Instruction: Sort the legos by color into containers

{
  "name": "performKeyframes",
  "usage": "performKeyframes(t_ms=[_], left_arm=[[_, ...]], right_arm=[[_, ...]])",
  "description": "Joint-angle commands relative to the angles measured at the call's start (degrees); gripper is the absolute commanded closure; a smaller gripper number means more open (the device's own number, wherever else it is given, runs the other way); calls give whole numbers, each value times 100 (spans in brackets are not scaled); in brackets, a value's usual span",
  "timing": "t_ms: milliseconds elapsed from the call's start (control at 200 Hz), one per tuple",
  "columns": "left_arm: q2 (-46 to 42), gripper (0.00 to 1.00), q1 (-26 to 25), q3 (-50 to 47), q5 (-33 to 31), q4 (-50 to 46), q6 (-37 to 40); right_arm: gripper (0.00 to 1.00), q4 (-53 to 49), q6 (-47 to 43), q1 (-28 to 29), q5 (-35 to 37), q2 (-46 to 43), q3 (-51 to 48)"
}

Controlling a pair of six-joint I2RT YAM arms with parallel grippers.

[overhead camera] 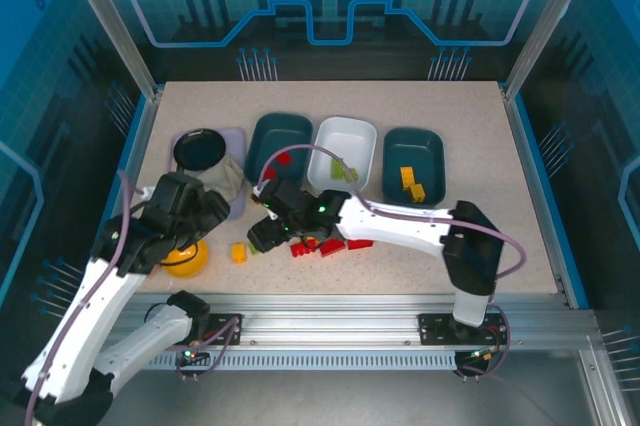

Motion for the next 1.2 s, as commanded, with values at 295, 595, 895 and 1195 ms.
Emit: performKeyframes(t_ms=[295, 595, 895, 1195], left_arm=[[-802, 24, 27, -4, 194, -720, 490], [-1120, 24, 20, 45, 614, -858, 843], [-1221, 24, 20, 163, 698, -1067, 1113], [-1222, 24, 20, 191, 730, -1065, 1204]], right_arm=[[8, -2086, 3628, -311, 1652, 2529, 3250], [8, -2492, 4317, -341, 2096, 3643, 4337], [9, -2131, 4200, -360, 2283, 4042, 4601], [16, -2122, 4057, -498, 2214, 4502, 5112]])
